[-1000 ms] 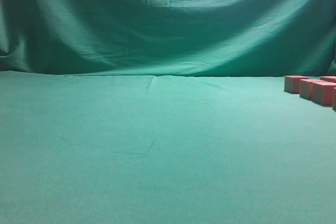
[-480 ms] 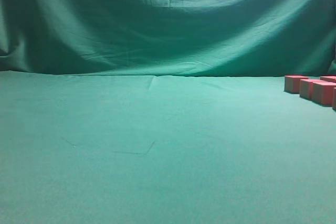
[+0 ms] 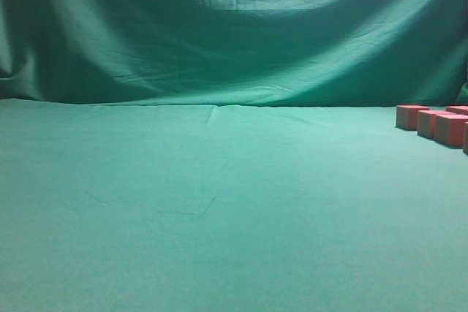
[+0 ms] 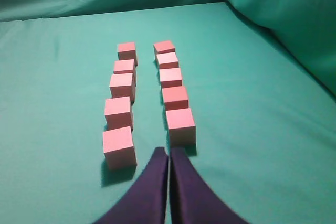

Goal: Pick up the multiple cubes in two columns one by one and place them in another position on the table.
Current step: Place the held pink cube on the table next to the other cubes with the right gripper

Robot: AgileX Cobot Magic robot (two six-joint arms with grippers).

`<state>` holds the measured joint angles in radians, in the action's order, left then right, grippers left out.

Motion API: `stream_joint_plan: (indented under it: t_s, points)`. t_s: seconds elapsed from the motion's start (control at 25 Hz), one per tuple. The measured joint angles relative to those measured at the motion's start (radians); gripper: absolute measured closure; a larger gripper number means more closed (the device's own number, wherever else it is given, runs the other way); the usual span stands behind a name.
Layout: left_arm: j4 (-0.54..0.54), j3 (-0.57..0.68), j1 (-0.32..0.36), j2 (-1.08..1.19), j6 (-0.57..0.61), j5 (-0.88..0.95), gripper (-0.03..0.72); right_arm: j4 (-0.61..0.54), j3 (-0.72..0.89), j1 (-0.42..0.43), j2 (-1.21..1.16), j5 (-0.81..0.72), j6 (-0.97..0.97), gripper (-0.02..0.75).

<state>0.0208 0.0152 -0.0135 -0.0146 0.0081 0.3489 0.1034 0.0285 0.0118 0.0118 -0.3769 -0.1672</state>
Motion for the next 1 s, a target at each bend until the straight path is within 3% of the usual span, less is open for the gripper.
stream_joint_plan:
  t_s: [0.2, 0.36, 0.52, 0.68, 1.0]
  points:
    - [0.0, 0.0, 0.0, 0.0, 0.0, 0.0, 0.688, -0.022, 0.002, 0.0, 0.0, 0.076, -0.002, 0.738]
    - [0.0, 0.0, 0.0, 0.0, 0.0, 0.0, 0.688, -0.123, 0.002, 0.0, 0.0, 0.308, -0.002, 0.738]
    - [0.0, 0.0, 0.0, 0.0, 0.0, 0.0, 0.688, -0.132, 0.002, 0.0, 0.0, 0.531, -0.004, 0.738]
    - [0.0, 0.0, 0.0, 0.0, 0.0, 0.0, 0.688, -0.132, -0.126, 0.0, -0.014, 0.332, 0.002, 0.738]
    - [0.0, 0.0, 0.0, 0.0, 0.0, 0.0, 0.688, -0.148, -0.41, 0.0, -0.306, 0.013, 0.044, 0.738]
